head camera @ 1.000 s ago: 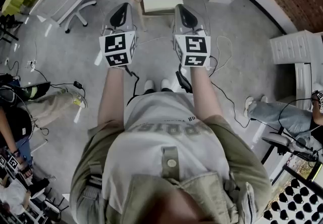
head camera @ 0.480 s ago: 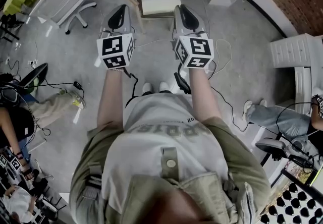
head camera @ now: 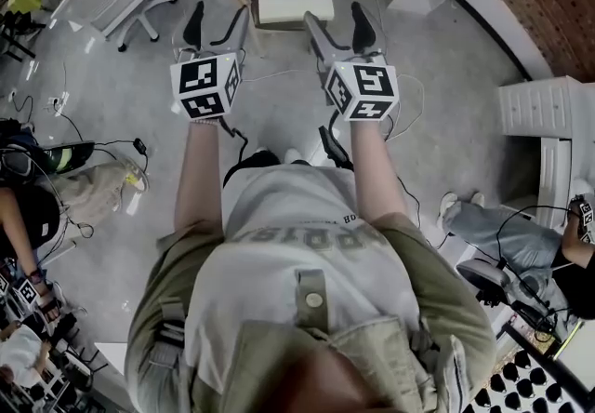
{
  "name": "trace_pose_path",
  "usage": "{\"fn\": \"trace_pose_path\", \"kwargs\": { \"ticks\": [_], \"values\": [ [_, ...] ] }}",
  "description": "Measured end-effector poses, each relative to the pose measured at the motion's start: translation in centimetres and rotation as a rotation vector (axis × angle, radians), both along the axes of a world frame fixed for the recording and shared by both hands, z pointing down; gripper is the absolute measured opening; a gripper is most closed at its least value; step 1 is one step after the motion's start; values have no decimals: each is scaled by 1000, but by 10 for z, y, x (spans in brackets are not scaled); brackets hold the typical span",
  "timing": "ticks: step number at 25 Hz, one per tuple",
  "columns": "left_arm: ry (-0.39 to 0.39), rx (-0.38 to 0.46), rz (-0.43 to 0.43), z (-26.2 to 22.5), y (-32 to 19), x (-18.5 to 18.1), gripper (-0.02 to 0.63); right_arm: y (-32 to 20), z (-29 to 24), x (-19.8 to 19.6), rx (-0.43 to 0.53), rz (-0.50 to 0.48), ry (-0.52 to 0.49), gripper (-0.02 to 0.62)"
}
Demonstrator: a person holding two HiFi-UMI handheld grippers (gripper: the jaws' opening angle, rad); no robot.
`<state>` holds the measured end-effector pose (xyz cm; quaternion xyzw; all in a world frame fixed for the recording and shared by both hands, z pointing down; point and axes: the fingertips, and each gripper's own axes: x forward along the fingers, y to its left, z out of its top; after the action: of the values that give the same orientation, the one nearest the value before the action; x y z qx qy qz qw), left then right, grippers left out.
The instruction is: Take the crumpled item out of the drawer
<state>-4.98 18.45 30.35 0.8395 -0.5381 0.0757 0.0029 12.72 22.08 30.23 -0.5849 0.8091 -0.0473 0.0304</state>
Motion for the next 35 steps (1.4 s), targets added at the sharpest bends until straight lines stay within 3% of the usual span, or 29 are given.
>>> {"fn": "trace_pose_path", "kwargs": {
  "ticks": [14,24,35],
  "values": [
    [-16,-41,-27,27,-61,-13,325,-61,22,5,-26,20,-1,356],
    [-7,-90,37,31,-182,-20,325,-168,23,-5,-73,82,2,360],
    [-20,-90,109,28,-303,-41,325,-278,18,-21,-66,172,-28,370]
  ]
}}
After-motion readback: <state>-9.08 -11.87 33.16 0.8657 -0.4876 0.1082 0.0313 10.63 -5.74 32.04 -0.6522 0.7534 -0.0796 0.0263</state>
